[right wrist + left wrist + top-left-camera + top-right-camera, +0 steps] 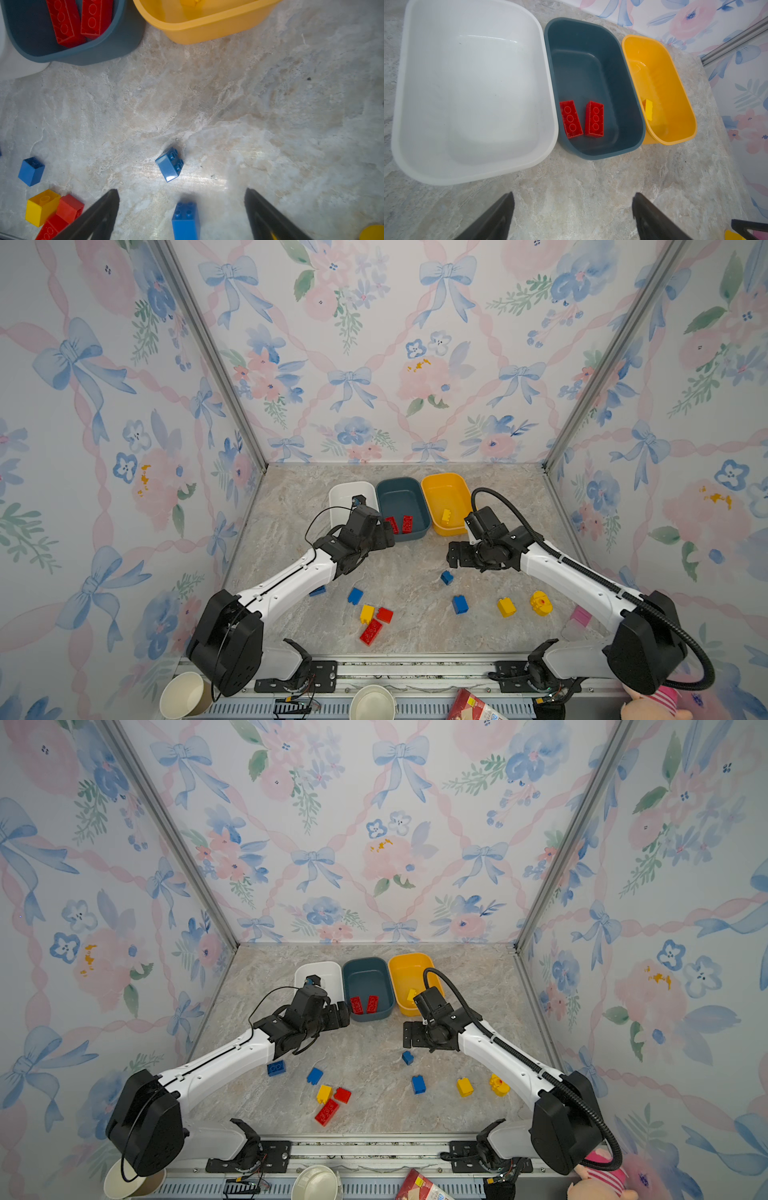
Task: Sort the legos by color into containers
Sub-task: 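Withdraw the left gripper while the right gripper moves toward the blue bricks, then lower the right gripper onto a blue brick and close it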
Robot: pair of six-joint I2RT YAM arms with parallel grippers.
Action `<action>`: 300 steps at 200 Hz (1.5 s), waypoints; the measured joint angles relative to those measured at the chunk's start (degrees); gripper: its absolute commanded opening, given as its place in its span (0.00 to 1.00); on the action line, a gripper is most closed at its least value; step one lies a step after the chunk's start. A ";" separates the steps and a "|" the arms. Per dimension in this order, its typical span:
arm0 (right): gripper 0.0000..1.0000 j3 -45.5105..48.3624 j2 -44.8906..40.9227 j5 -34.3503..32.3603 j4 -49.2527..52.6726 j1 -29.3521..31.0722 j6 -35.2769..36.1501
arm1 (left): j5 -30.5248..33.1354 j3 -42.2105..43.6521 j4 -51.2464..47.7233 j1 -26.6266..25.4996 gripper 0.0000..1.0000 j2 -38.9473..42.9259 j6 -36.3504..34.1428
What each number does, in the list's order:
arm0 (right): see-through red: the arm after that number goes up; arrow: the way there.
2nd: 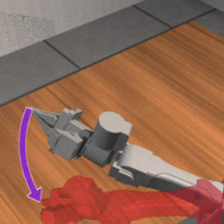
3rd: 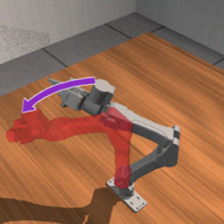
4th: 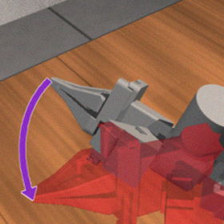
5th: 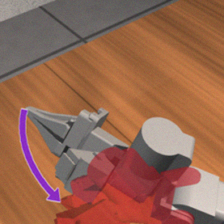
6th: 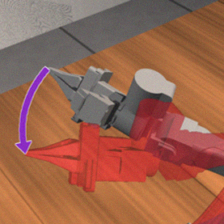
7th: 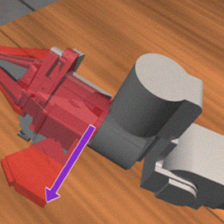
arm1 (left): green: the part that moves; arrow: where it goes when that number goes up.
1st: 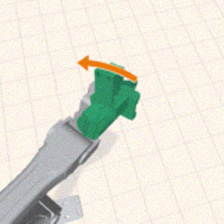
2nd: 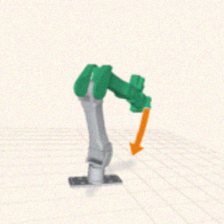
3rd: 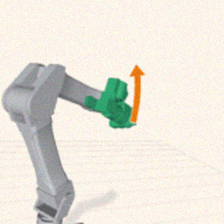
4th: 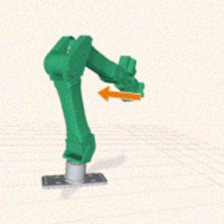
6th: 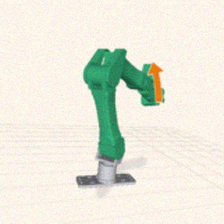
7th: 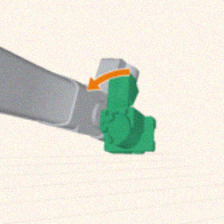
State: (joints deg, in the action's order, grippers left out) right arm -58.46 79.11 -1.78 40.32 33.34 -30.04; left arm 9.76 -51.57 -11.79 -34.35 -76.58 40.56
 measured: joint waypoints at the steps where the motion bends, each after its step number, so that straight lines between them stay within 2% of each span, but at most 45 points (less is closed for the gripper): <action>1: 0.95 0.00 0.07 0.00 0.00 0.04 0.02 | 0.00 0.07 0.02 0.02 0.91 0.07 0.04; 60: 0.86 0.00 6.82 -1.31 -0.02 4.22 1.99 | -0.92 4.57 0.22 1.03 0.92 4.28 0.81; 138: 0.78 -2.29 14.64 -2.93 0.00 6.73 4.17 | -2.45 8.02 1.53 2.80 0.93 7.69 1.53; 196: 0.62 -3.89 19.34 -3.17 -0.02 7.76 5.79 | -3.43 11.37 1.86 4.59 0.94 10.78 1.73; 228: 0.51 -4.00 19.91 -3.17 0.00 7.96 6.32 | -3.85 11.41 2.08 5.33 0.94 11.63 1.75; 300: 0.32 -4.55 20.79 -3.43 -0.04 8.02 6.64 | -3.91 13.68 2.49 5.79 0.94 11.96 1.97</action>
State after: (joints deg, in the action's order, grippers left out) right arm -63.00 99.90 -5.21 40.27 41.36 -23.40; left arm 5.85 -37.89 -9.30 -28.56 -64.62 42.52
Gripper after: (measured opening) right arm 0.349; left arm 0.938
